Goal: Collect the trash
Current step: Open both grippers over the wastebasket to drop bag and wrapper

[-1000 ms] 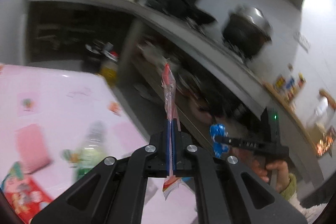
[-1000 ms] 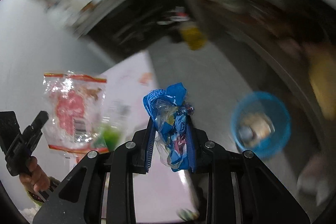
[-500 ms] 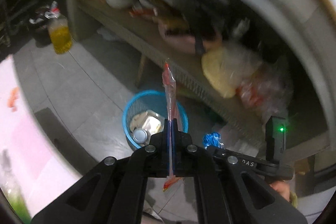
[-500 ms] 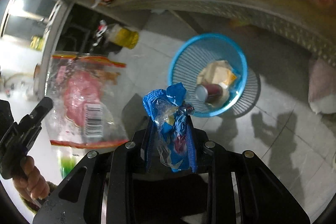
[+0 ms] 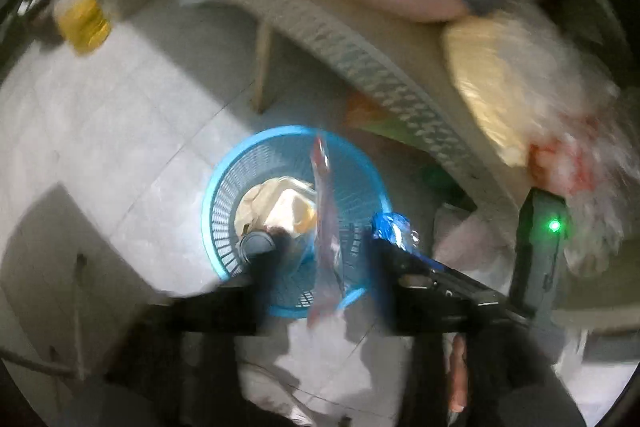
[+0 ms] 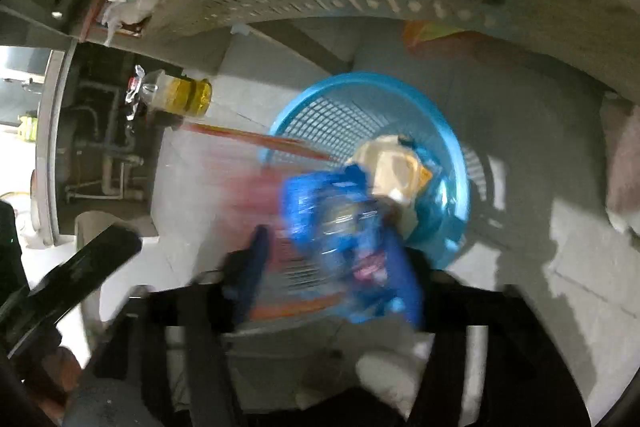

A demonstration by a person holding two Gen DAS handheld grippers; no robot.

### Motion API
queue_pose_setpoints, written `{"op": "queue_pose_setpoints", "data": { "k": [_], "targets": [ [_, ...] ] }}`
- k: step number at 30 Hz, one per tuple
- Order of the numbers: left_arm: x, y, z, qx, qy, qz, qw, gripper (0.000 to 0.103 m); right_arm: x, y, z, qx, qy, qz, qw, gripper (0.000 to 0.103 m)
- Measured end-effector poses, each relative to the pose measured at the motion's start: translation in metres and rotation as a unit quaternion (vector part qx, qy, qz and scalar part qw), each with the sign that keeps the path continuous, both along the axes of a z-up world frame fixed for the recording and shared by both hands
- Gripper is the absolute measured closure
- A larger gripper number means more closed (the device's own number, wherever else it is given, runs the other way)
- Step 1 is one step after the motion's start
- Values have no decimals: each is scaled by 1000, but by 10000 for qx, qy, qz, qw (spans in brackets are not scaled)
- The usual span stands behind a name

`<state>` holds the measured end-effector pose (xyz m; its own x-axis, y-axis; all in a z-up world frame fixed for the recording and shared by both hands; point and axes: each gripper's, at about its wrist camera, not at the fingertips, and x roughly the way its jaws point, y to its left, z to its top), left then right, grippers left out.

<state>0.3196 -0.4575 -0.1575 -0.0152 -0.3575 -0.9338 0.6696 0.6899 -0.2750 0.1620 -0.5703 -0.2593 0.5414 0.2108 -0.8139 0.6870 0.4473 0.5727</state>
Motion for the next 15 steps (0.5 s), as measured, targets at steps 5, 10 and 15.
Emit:
{"op": "queue_pose_setpoints", "data": {
  "k": [5,10,15],
  "targets": [
    [10,16,2,-28,-9,290,9996,47,-4,-3,-24,-38,369,-115,9992,39],
    [3,25,37,-308,-450,188,9983,42,-14,5,-7,-381,217,-38,9990,38],
    [-18,51,83,-706,-962,22,9928,34,-29,16,27,-807,-22,86,9967,37]
  ]
}}
